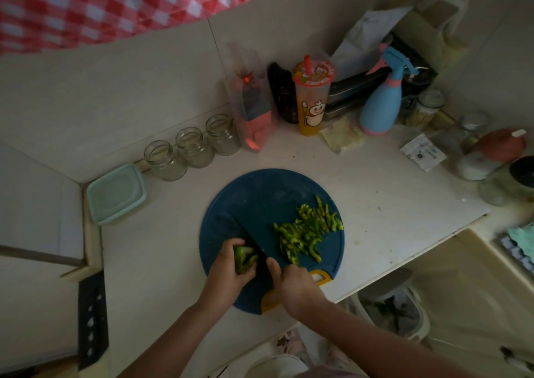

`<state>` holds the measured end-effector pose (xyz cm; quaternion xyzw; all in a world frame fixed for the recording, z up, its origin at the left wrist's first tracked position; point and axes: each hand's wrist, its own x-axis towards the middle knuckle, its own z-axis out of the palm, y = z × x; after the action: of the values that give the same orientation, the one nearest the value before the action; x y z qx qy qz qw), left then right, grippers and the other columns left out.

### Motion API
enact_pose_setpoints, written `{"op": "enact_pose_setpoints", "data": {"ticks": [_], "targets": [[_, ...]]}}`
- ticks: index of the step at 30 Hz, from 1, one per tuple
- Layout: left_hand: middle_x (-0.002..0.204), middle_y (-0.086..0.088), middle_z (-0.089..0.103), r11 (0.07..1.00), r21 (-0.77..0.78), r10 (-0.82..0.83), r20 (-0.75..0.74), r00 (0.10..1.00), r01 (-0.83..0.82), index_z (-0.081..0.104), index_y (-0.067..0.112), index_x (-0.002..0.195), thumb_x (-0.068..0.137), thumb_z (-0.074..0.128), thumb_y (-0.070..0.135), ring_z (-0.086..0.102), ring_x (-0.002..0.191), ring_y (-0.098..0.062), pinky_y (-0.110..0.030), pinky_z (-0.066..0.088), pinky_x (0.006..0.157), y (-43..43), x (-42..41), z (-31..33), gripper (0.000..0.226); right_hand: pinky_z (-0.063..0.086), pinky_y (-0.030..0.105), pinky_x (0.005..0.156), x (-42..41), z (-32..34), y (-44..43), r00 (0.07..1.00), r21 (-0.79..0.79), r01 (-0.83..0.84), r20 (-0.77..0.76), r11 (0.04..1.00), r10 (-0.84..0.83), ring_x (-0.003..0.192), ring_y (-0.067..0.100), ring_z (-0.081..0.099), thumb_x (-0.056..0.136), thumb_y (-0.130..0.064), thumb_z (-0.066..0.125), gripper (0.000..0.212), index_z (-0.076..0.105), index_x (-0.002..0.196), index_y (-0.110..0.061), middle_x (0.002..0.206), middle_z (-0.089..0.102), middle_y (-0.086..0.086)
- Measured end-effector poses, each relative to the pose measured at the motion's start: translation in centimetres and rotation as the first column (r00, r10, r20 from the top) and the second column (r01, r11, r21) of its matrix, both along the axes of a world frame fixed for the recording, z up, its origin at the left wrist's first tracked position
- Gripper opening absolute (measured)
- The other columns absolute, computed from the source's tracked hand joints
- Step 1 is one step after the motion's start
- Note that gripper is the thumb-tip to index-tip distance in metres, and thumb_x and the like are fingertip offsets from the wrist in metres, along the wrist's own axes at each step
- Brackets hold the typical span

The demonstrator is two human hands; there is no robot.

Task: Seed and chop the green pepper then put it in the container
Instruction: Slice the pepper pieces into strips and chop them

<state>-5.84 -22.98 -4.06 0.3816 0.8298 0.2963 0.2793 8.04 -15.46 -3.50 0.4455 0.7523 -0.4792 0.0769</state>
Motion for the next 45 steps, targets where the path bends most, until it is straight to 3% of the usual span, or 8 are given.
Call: {"op": "enact_pose_setpoints", "data": {"ticks": [3,7,12,16,23,29,37,45], "targets": [[0.103,0.003,0.062,0.998,0.028,0.055,0.046,0.997,-0.056,0.044,0.024,0.113,0.077,0.075,0.018,0.062,0.095,-0.01,-0.019,0.049,0.081,-0.2,0.8,-0.4,0.048,0.036,0.032,0.067,1.2,0.2,0.1,0.996,-0.011,0.086,-0.011,0.996,-0.086,0.073,0.023,0.053,0.096,-0.057,0.024,0.056,0.042,0.062,-0.017,0.06,0.042,0.0],[0.104,-0.001,0.063,0.986,0.054,0.151,0.112,0.982,-0.157,0.046,0.023,0.113,0.077,0.075,0.017,0.062,0.096,-0.014,-0.023,0.049,0.083,-0.3,1.2,-0.7,0.046,0.037,0.032,0.066,2.7,0.1,0.0,0.997,0.022,0.081,0.011,0.996,-0.081,0.069,0.022,0.049,0.096,-0.058,0.025,0.056,0.037,0.059,-0.017,0.06,0.041,0.003],[0.106,0.002,0.061,0.996,0.052,0.063,0.055,0.996,-0.066,0.044,0.02,0.12,0.073,0.077,0.013,0.061,0.095,-0.01,-0.014,0.046,0.079,-0.5,1.5,-0.7,0.057,0.038,0.036,0.065,3.9,0.4,0.1,0.99,-0.026,0.106,-0.089,0.994,-0.108,0.051,0.014,0.041,0.096,-0.056,0.032,0.06,0.034,0.052,-0.014,0.053,0.038,0.001],[0.11,-0.005,0.06,0.997,0.029,0.073,-0.049,0.996,-0.072,0.046,0.01,0.118,0.07,0.079,0.012,0.059,0.101,-0.018,-0.022,0.045,0.08,-0.4,1.9,-0.8,0.058,0.039,0.038,0.07,4.5,0.6,-0.9,0.994,-0.006,0.044,-0.101,0.999,-0.044,0.062,0.02,0.048,0.094,-0.058,0.03,0.058,0.035,0.052,-0.019,0.053,0.039,-0.002],[0.113,-0.006,0.06,0.994,0.014,0.104,-0.011,0.994,-0.104,0.045,0.012,0.117,0.069,0.08,0.014,0.059,0.106,-0.021,-0.034,0.05,0.086,-0.3,2.0,-1.0,0.059,0.043,0.039,0.073,4.3,0.3,-1.3,0.996,0.036,-0.036,-0.077,0.999,0.039,0.082,0.031,0.059,0.096,-0.057,0.027,0.053,0.039,0.057,-0.022,0.058,0.043,-0.002],[0.11,-0.008,0.059,0.995,0.012,0.095,0.071,0.993,-0.096,0.044,0.009,0.12,0.071,0.078,0.008,0.059,0.102,-0.02,-0.028,0.048,0.086,-0.1,1.7,-0.9,0.059,0.039,0.035,0.068,4.3,0.7,-0.9,0.994,-0.09,0.042,-0.097,0.995,-0.05,0.06,0.017,0.048,0.096,-0.057,0.03,0.058,0.038,0.056,-0.015,0.057,0.044,0.001],[0.108,-0.006,0.058,0.998,0.027,0.06,0.093,0.994,-0.063,0.04,0.02,0.113,0.072,0.077,0.008,0.059,0.1,-0.018,-0.026,0.048,0.085,-0.2,1.4,-1.0,0.056,0.032,0.025,0.056,3.8,1.2,-0.2,0.992,-0.12,0.007,-0.121,0.993,-0.022,0.052,0.009,0.04,0.096,-0.055,0.03,0.056,0.039,0.058,-0.015,0.057,0.041,-0.002],[0.108,-0.005,0.06,0.995,0.035,0.086,0.096,0.992,-0.09,0.041,0.021,0.112,0.072,0.077,0.01,0.06,0.1,-0.018,-0.032,0.051,0.087,-0.3,1.6,-1.1,0.054,0.041,0.039,0.066,2.9,0.8,-0.2,0.991,-0.04,-0.068,-0.115,0.997,0.063,0.052,0.013,0.042,0.097,-0.054,0.026,0.054,0.038,0.057,-0.02,0.054,0.04,-0.002]]}}
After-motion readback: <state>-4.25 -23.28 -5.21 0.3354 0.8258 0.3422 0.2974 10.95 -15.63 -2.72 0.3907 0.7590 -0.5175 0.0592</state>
